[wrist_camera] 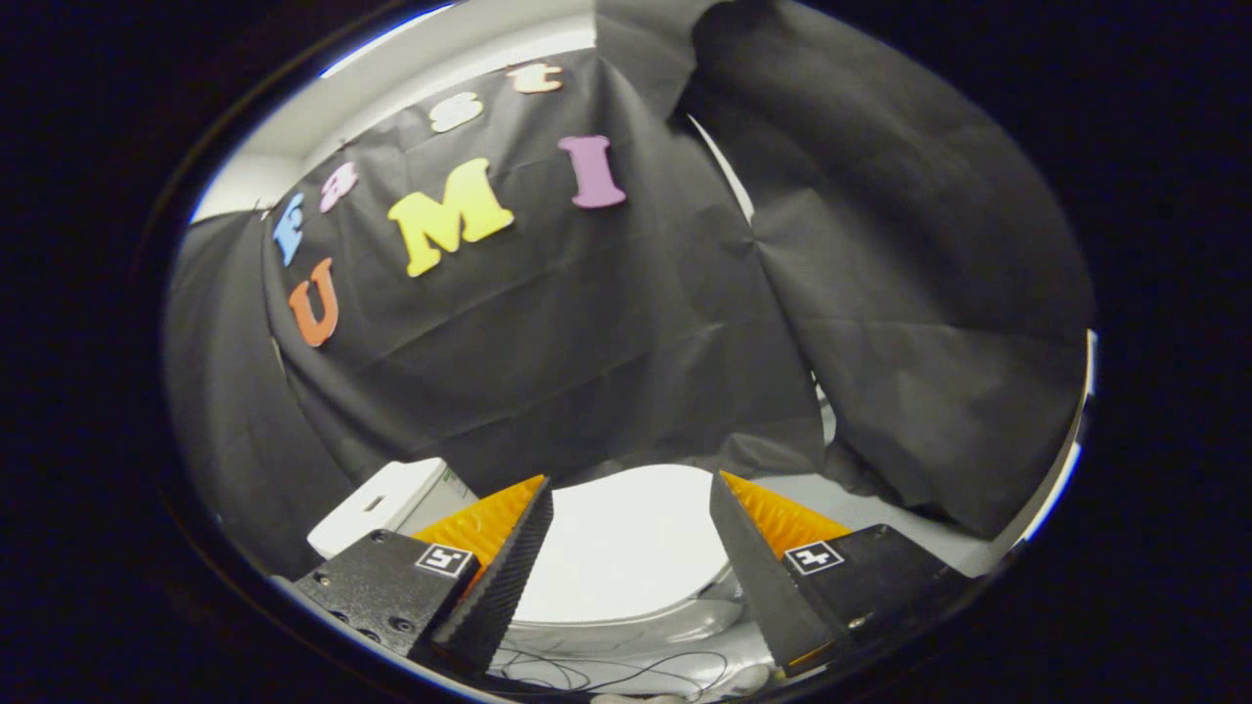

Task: Open the toilet lid.

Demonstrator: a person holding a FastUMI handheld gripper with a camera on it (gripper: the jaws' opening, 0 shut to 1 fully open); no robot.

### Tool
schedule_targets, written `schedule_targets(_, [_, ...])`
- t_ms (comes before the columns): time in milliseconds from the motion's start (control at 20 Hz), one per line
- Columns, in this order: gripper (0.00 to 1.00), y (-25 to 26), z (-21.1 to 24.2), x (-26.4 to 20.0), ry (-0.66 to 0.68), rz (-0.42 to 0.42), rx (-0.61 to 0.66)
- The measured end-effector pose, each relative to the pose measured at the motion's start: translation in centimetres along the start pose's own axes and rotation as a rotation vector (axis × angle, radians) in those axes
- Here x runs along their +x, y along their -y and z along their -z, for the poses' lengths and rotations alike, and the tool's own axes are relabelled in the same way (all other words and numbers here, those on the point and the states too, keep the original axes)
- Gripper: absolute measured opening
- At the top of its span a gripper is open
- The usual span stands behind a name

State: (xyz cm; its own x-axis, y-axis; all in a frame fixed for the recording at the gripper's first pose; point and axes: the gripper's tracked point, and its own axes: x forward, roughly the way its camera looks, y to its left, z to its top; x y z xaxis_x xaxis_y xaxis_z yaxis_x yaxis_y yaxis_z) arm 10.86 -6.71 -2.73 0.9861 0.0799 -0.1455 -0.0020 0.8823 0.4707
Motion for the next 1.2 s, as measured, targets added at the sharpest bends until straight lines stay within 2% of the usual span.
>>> schedule_targets(300, [0.99, 4.4, 3.1, 4.1, -0.167, -0.004, 0.269])
schedule_targets(400, [0.99, 5.5, 4.3, 4.8, -0.189, -0.003, 0.321])
schedule_targets(800, [0.99, 8.4, 9.0, 7.8, -0.297, 0.016, 0.443])
schedule_targets(1200, [0.99, 12.5, 12.6, 7.3, -0.334, 0.064, 0.482])
